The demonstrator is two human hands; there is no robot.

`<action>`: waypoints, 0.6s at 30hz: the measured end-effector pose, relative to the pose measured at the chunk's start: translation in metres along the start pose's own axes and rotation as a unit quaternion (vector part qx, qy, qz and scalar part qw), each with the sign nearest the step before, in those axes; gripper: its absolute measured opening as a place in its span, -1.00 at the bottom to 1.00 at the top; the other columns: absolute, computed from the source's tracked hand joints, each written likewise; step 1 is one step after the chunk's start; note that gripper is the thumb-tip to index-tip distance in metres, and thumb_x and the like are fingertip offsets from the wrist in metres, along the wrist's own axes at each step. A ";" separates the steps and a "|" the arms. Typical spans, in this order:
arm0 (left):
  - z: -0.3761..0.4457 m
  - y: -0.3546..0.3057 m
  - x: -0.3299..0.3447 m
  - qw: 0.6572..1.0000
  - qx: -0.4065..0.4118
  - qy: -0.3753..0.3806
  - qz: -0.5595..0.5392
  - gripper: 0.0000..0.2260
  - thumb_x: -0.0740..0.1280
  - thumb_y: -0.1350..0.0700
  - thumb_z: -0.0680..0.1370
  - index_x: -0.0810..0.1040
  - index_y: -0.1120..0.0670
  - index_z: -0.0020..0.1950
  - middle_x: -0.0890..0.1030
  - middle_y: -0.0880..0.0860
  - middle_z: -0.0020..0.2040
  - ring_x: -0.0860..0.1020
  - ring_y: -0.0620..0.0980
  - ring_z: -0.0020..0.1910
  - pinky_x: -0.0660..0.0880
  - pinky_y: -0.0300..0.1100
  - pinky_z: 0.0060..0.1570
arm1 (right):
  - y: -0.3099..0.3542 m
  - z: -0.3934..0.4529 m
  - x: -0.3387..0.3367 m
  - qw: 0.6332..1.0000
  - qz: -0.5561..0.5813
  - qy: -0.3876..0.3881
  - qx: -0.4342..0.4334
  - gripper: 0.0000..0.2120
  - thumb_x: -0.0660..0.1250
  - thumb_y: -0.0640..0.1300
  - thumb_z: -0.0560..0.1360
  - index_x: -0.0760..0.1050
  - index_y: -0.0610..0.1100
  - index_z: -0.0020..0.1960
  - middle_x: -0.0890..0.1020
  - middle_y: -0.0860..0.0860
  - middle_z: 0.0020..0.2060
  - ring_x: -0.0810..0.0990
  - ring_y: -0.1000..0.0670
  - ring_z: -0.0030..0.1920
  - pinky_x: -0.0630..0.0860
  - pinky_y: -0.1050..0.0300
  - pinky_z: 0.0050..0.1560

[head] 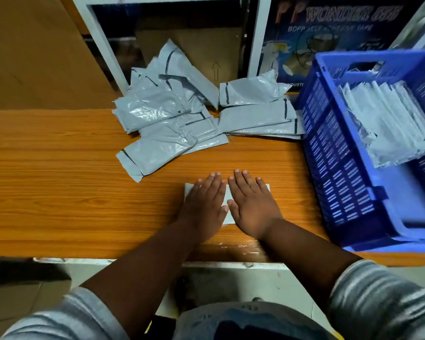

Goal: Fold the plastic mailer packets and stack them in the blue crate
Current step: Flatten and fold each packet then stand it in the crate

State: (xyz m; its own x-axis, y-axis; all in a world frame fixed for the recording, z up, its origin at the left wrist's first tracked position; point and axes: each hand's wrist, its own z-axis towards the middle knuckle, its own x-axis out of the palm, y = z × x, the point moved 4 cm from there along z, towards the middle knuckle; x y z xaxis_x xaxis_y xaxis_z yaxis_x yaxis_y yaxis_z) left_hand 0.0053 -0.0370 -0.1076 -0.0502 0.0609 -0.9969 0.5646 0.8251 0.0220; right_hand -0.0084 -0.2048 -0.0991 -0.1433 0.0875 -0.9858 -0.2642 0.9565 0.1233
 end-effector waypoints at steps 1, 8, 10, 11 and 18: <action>-0.002 0.001 -0.003 1.000 -0.004 -0.004 -0.002 -0.34 -0.06 -0.20 0.72 0.10 0.14 0.74 0.08 0.17 0.75 0.01 0.15 0.74 -0.01 0.21 0.68 | -0.001 0.000 -0.001 1.000 -0.001 0.003 -0.003 -0.34 -0.16 0.22 0.75 -0.04 -0.07 0.76 -0.06 -0.07 0.74 -0.12 -0.12 0.73 -0.02 -0.24 0.69; -0.030 0.024 -0.005 0.997 -0.076 0.007 -0.005 -0.29 -0.02 -0.22 0.67 0.05 0.12 0.74 0.04 0.16 0.75 0.04 0.17 0.73 -0.04 0.21 0.67 | -0.014 0.021 -0.021 0.999 -0.018 0.020 -0.027 -0.34 -0.17 0.27 0.75 -0.10 -0.01 0.76 -0.11 -0.04 0.74 -0.18 -0.10 0.73 -0.20 -0.21 0.69; -0.033 0.029 0.001 0.996 -0.085 0.018 0.000 -0.29 -0.07 -0.22 0.67 0.04 0.12 0.75 0.04 0.17 0.75 0.05 0.18 0.72 -0.02 0.22 0.66 | 0.008 0.022 -0.026 0.997 -0.017 0.003 -0.070 -0.36 -0.11 0.24 0.76 -0.04 -0.02 0.76 -0.05 -0.06 0.74 -0.13 -0.12 0.73 -0.15 -0.24 0.69; -0.034 0.029 0.003 0.996 -0.083 0.014 -0.003 -0.30 -0.07 -0.21 0.68 0.06 0.13 0.75 0.06 0.17 0.75 0.06 0.18 0.72 0.00 0.22 0.66 | 0.023 0.019 -0.022 0.995 -0.017 -0.005 -0.095 -0.36 -0.08 0.22 0.76 -0.01 -0.03 0.75 -0.02 -0.07 0.74 -0.10 -0.12 0.73 -0.11 -0.25 0.69; -0.035 0.033 0.003 0.997 -0.064 -0.002 -0.036 -0.34 -0.03 -0.15 0.69 0.09 0.12 0.74 0.01 0.14 0.76 -0.04 0.12 0.74 0.02 0.20 0.68 | 0.052 0.002 0.007 0.995 0.001 0.003 -0.099 -0.37 -0.15 0.23 0.78 -0.15 0.00 0.76 -0.11 0.01 0.74 -0.22 -0.05 0.73 -0.17 -0.22 0.70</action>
State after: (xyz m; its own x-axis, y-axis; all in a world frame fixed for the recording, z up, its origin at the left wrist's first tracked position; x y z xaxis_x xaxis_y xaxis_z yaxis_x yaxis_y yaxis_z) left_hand -0.0052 0.0102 -0.1071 -0.0846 -0.0035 -0.9964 0.4499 0.8921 -0.0413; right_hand -0.0212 -0.1537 -0.1001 -0.1489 0.0868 -0.9850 -0.4462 0.8831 0.1453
